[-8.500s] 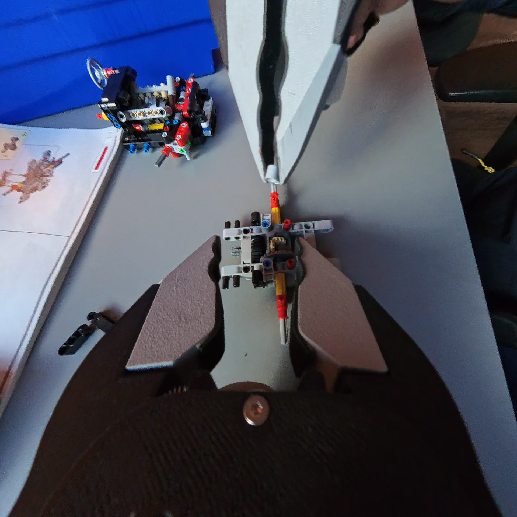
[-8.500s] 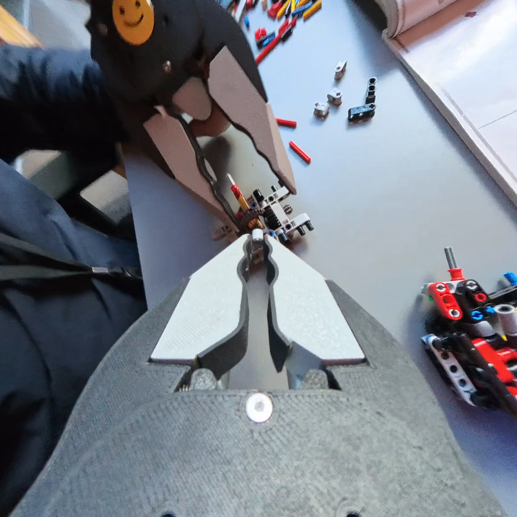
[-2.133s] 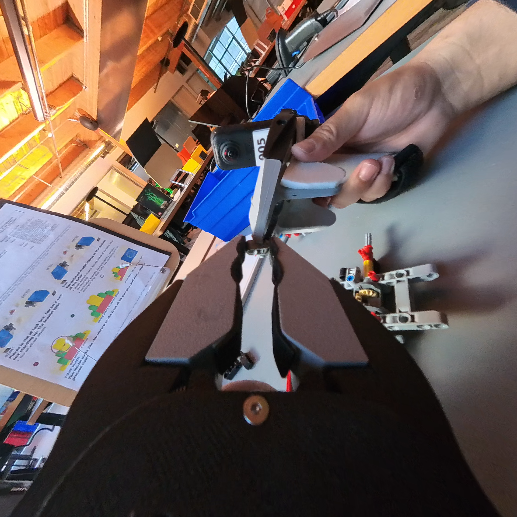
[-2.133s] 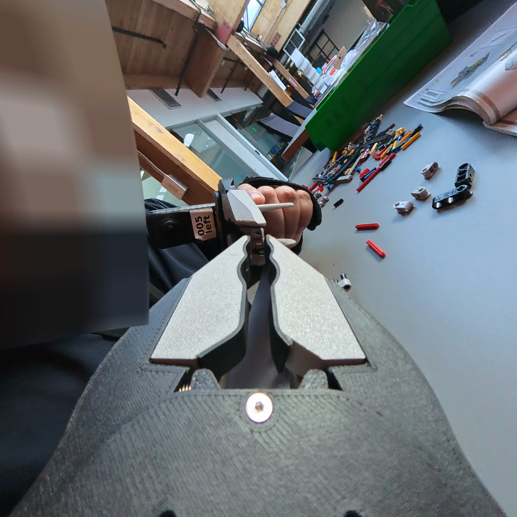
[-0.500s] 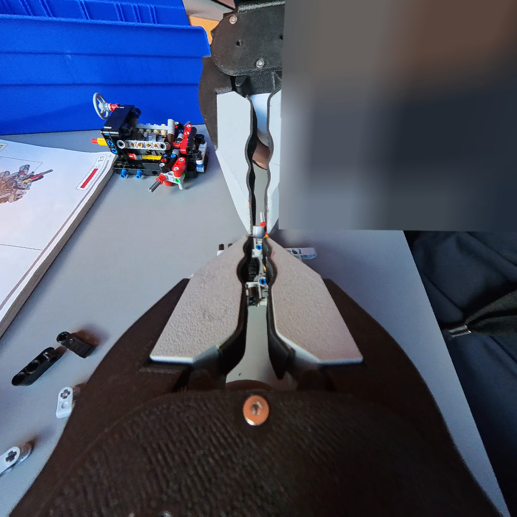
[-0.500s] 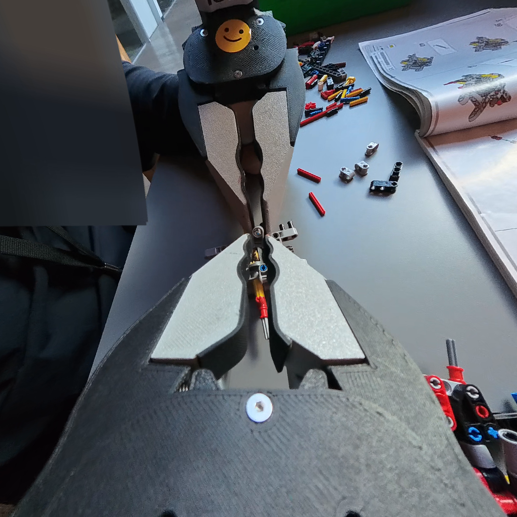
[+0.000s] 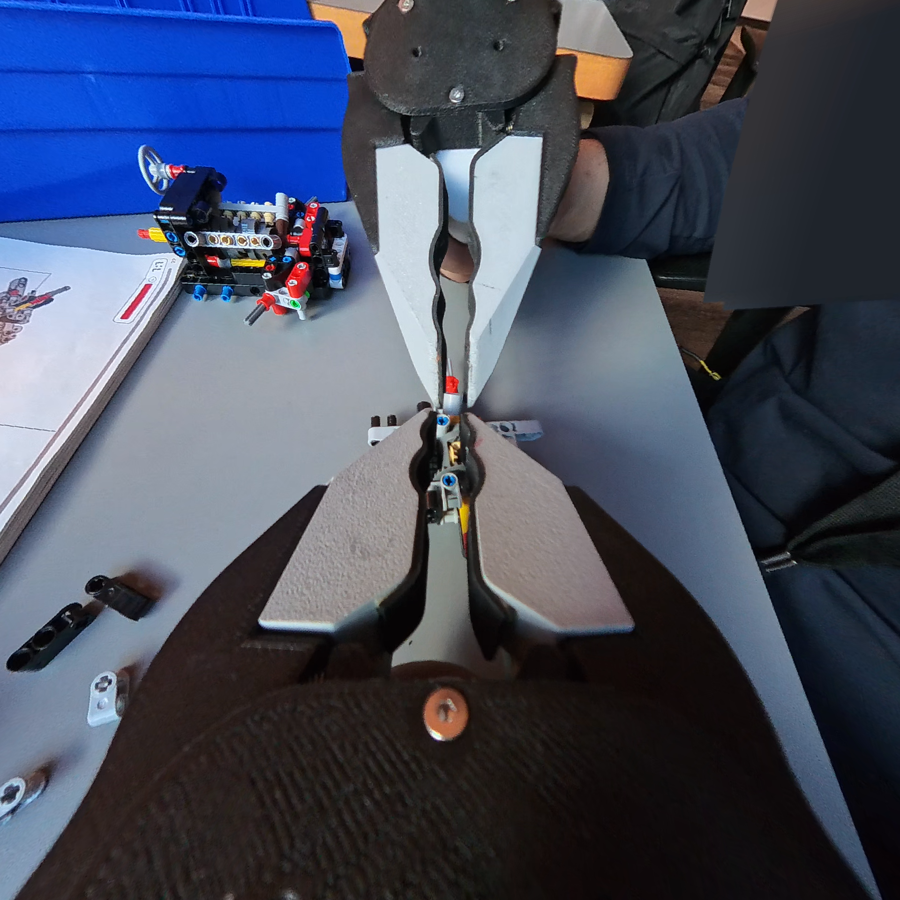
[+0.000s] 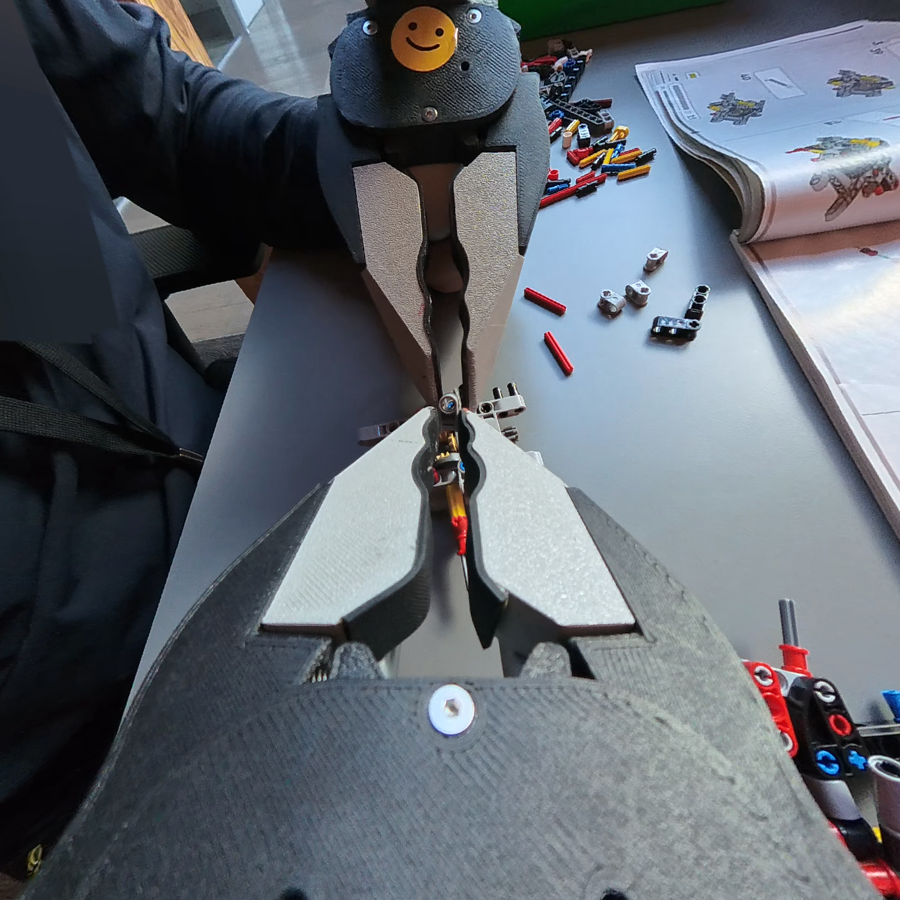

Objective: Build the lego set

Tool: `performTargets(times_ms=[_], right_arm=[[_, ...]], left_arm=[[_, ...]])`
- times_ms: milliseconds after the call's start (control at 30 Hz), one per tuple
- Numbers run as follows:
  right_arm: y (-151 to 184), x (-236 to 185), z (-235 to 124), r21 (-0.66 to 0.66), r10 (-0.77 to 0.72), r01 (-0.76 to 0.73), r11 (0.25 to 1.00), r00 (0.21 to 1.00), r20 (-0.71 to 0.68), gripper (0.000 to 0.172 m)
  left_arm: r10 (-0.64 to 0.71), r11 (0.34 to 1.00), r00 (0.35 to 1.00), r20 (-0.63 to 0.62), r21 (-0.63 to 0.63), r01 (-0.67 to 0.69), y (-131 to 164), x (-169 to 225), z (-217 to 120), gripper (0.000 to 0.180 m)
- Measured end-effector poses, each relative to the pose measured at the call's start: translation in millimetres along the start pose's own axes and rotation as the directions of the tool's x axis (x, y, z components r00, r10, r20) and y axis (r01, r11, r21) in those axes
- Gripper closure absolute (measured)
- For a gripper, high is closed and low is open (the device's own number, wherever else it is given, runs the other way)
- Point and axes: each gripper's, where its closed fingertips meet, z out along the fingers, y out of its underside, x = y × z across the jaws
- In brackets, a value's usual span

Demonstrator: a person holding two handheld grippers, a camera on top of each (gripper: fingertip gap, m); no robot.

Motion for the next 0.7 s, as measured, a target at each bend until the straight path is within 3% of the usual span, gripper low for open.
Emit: performTargets(times_ms=[700], right_arm=[[-2.1, 0.2, 1.5, 0.011, 0.037, -0.037, 0.999, 0.999, 0.013, 0.167]], left_arm=[[0.041, 0.999, 0.998, 0.045, -0.007, -0.041, 0.3, 0.0, -1.9, 0.178]])
